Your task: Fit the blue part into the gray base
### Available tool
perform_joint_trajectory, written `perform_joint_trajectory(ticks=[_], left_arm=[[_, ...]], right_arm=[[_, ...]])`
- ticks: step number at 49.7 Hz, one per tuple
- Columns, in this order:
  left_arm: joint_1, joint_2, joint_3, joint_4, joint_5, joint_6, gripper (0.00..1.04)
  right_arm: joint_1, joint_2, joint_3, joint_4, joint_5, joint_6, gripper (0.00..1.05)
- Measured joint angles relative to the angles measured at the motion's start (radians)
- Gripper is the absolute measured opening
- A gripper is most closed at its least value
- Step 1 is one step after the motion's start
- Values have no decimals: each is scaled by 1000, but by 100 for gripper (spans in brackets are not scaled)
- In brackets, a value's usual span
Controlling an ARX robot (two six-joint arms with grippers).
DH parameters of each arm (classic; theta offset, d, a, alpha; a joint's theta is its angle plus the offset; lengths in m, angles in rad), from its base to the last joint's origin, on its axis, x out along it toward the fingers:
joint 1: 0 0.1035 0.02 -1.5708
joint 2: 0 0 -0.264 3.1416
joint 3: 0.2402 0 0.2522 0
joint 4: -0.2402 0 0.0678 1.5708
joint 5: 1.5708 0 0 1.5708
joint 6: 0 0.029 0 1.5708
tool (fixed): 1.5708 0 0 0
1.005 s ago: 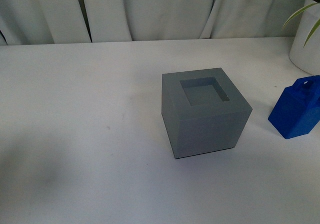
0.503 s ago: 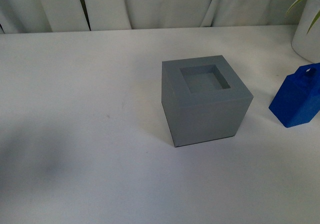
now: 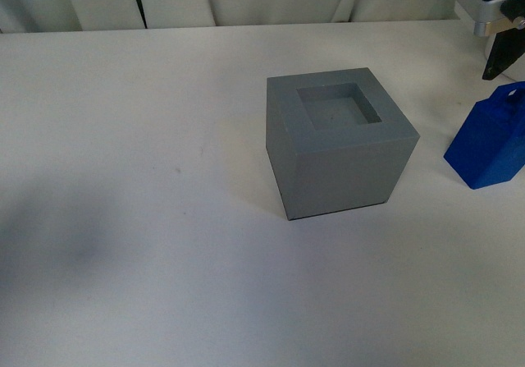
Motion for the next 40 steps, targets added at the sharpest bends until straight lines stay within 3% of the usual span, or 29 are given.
perform_joint_trajectory(ticks=[29,40], left_arm=[[0,0,0,0,0,0,99],[0,0,0,0,0,0,99]], right_arm=[[19,41,5,14,23,-53,97],[19,41,5,-11,29,-53,55]])
